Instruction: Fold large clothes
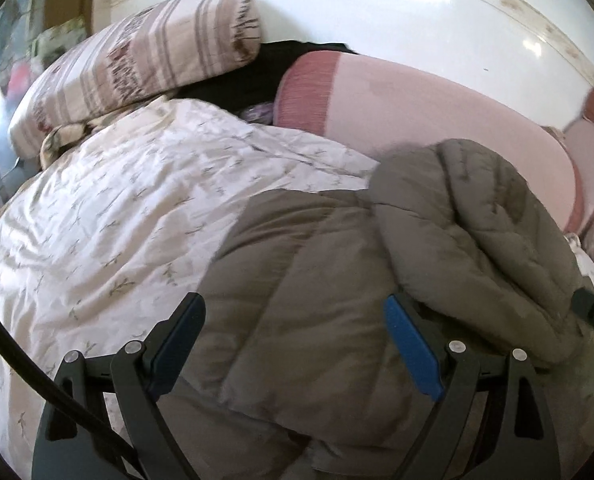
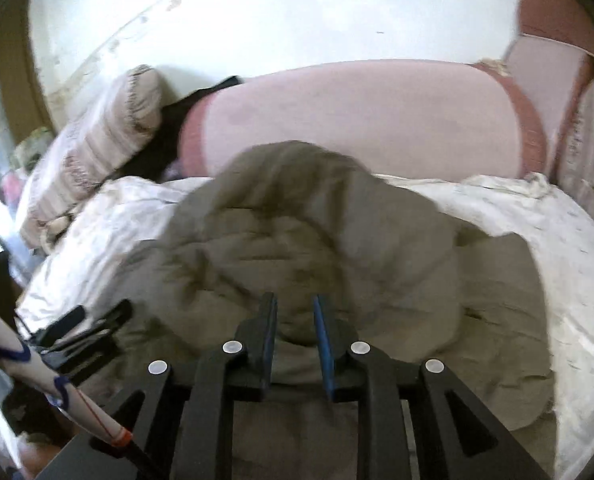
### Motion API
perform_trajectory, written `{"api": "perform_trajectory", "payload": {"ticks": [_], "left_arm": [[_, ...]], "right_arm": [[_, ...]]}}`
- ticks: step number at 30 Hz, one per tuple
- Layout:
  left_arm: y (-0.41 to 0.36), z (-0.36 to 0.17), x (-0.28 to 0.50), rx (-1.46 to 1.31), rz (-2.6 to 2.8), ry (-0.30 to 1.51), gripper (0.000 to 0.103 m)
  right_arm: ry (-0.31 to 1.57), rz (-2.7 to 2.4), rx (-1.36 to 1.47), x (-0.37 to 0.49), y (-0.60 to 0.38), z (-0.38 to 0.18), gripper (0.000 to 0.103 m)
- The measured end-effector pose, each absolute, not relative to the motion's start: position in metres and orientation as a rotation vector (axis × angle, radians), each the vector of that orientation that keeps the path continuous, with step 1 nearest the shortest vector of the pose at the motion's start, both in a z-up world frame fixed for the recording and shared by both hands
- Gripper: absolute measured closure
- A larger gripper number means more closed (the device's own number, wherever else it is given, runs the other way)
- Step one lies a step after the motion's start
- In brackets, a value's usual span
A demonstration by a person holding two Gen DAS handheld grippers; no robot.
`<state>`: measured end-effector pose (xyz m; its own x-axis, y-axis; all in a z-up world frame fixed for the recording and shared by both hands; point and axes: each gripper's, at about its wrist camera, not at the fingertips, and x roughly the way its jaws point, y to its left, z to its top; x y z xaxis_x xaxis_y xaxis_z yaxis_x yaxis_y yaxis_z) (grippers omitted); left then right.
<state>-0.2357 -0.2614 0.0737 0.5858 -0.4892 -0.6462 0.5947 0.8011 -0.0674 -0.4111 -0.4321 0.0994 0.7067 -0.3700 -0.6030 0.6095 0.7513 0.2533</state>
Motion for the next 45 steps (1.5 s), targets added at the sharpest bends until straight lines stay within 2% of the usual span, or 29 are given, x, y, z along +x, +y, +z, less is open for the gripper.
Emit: {"api": "perform_trajectory", "payload": {"ticks": [3,7,9,12,15,19,22,28,38,45], "left_arm": [[-0.259,0.066,-0.226,0.185,-0.575,0.729,0.012],[-0.261,0.052,-0.216,0.189,-0.564,0.804,0.012],[-0.261,0.052,-0.218,0.198,-0.565,0.792,0.012],[-0.259,0.057,-0.22,0.185,-0.575,0.774,0.012],[-0.255,0.063,-0.222,0.153,-0.591,0.76,0.012],[-0.259,0.06,-0.225,0.176,-0.591,0.757,0.012],[-0.264,0.057,-0.229,0.211,-0.584,0.748,0.012],[-0.268,0.05,-0.229,0.248,-0.575,0.751,0.012],[-0.264,0.068,-0.249,0.255,-0.626,0.688,0.012],[-0.277,0.05,-0.26,0.358,-0.641,0.73,0.012]], "right_arm": [[0.588,-0.48,0.473,-0.383,-0.417,0.09,0.078],[0.733,-0.447,0.435,-0.341,-0.401,0.047,0.077],[0.747,-0.462,0.412,-0.336,-0.398,0.032,0.077],[0.732,-0.442,0.451,-0.345,-0.403,0.041,0.077],[0.616,-0.424,0.492,-0.375,-0.41,0.069,0.077],[0.562,-0.654,0.432,-0.423,-0.433,0.09,0.075],[0.599,-0.786,0.426,-0.442,-0.452,0.078,0.074],[0.688,-0.752,0.616,-0.444,-0.483,0.019,0.073],[0.576,-0.68,0.52,-0.449,-0.439,0.067,0.073],[0.736,-0.644,0.491,-0.408,-0.417,0.03,0.071]]}}
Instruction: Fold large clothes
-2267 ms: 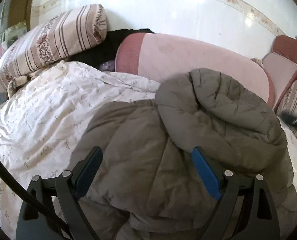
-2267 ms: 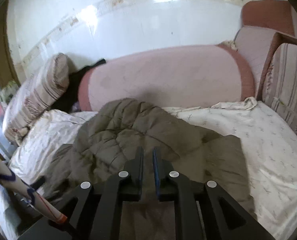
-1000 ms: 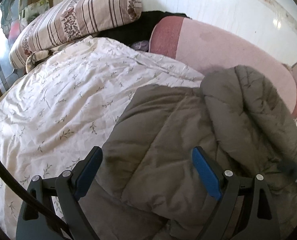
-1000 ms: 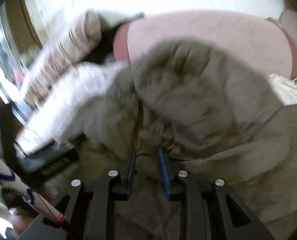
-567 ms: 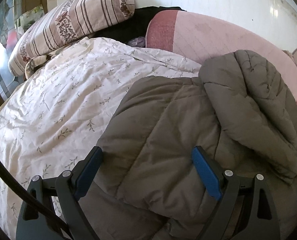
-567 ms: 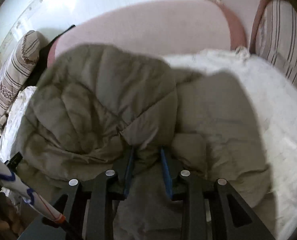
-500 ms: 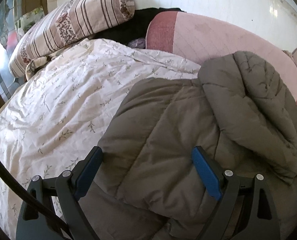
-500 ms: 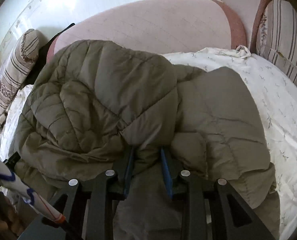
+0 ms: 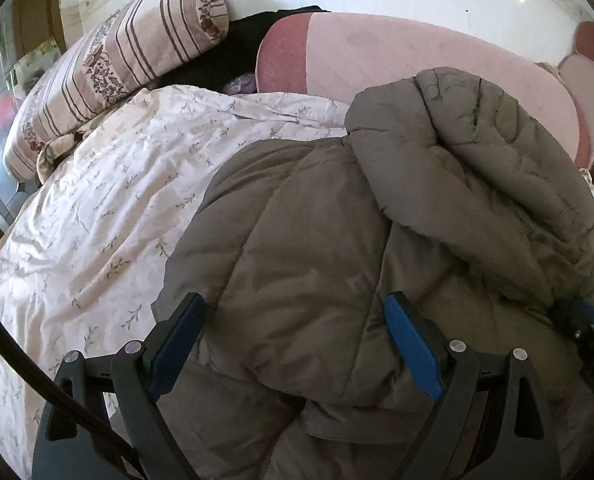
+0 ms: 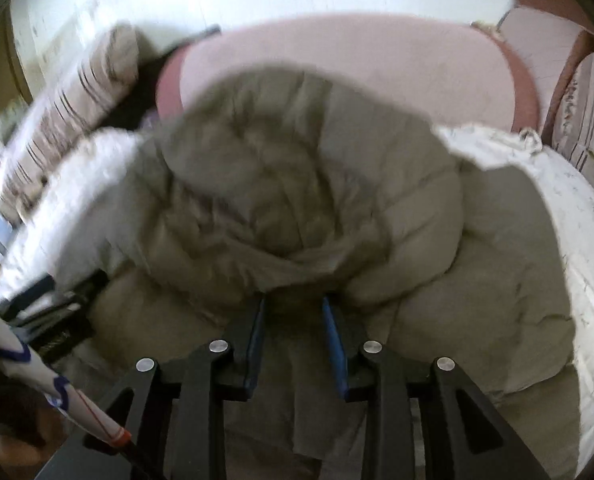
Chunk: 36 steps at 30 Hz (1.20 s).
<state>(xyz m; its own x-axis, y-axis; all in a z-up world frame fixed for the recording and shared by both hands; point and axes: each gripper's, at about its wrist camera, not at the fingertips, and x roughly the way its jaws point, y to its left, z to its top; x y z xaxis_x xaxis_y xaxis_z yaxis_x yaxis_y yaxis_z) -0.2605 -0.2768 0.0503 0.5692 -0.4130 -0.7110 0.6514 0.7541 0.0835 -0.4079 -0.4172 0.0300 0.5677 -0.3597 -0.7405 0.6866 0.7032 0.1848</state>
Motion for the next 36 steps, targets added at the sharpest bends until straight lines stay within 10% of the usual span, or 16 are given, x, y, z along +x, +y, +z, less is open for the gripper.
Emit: {"api": "perform_trajectory", "payload": {"ticks": [15,26,36], "left_arm": [[-0.18,0.108,-0.354,0.345,-0.764,0.573,0.012],[-0.063,0.04,-0.408,0.435,-0.684,0.736,0.012],[-0.068,0.01,-0.418,0.548,-0.615,0.657,0.008]], "right_arm": [[0.615,-0.635,0.595,-0.534,-0.302,0.07,0.046],[0.726,-0.691,0.546,-0.608,-0.219,0.028,0.046],[0.795,-0.757,0.463,-0.606,-0.213,-0.002,0.025]]}}
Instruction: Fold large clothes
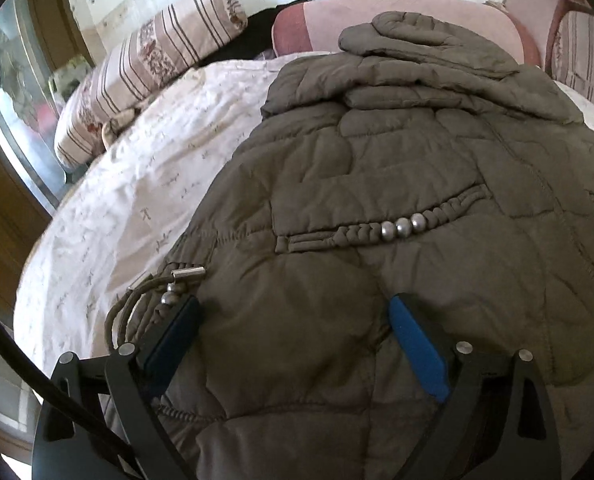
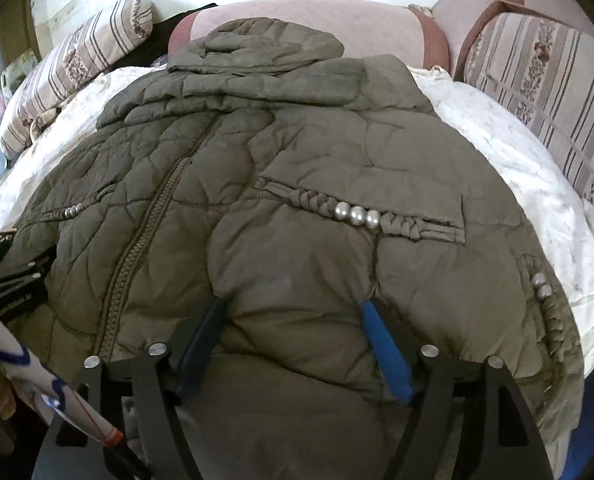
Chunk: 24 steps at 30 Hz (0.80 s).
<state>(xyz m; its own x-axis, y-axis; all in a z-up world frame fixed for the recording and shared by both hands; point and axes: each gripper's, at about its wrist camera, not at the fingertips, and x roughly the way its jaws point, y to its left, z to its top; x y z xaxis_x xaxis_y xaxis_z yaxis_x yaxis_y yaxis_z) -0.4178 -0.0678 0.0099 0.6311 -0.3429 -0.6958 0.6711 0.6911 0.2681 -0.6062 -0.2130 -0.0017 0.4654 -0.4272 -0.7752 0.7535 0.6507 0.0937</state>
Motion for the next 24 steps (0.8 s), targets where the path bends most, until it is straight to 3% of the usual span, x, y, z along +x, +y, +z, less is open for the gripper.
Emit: {"api": "perform_trajectory", "payload": {"ticks": [24], "left_arm": [[-0.061,0.002,-0.424,0.503,-0.609,0.543,0.003]], "right_arm": [[0.735,-0.757,0.339,-0.613,-0.196,-0.008,0.021]]}}
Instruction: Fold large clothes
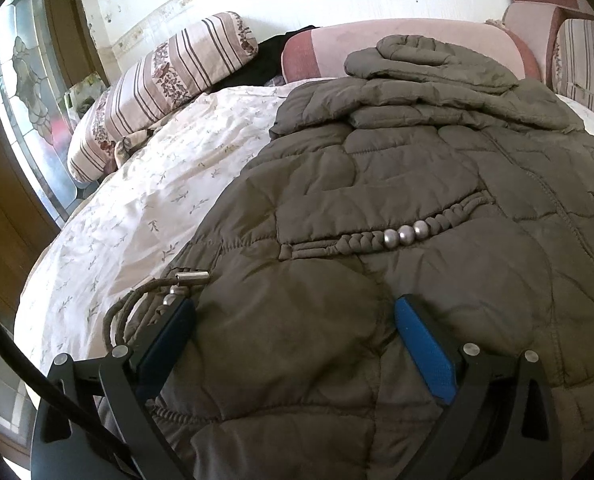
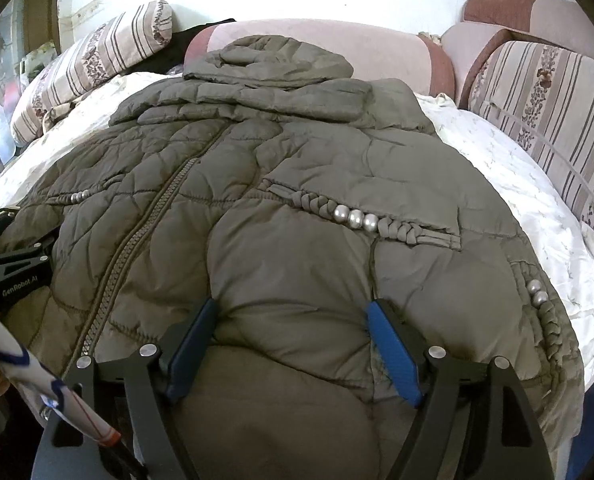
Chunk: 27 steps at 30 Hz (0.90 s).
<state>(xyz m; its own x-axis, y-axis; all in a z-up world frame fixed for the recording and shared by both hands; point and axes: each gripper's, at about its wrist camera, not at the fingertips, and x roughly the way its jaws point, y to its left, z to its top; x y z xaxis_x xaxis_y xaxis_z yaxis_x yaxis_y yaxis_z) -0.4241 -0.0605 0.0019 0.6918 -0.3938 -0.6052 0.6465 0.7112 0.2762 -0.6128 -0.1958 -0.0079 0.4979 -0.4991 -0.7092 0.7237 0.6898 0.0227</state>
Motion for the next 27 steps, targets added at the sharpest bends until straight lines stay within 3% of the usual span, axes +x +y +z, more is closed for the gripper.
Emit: {"api": "perform_trajectory", "payload": {"ticks": [20,27], "left_arm": [[-0.042,0.007,-0.435,0.488,-0.628,0.53,0.003],[-0.016,0.025,-0.435,0.435,-0.69,0.569,0.003]], "right_arm": [[0.722,-0.692,0.371,-0.635,-0.189,-0.002,0.018],[0.533,-0.682,0.443,-0.699,-0.19,0.036,0.018]]}}
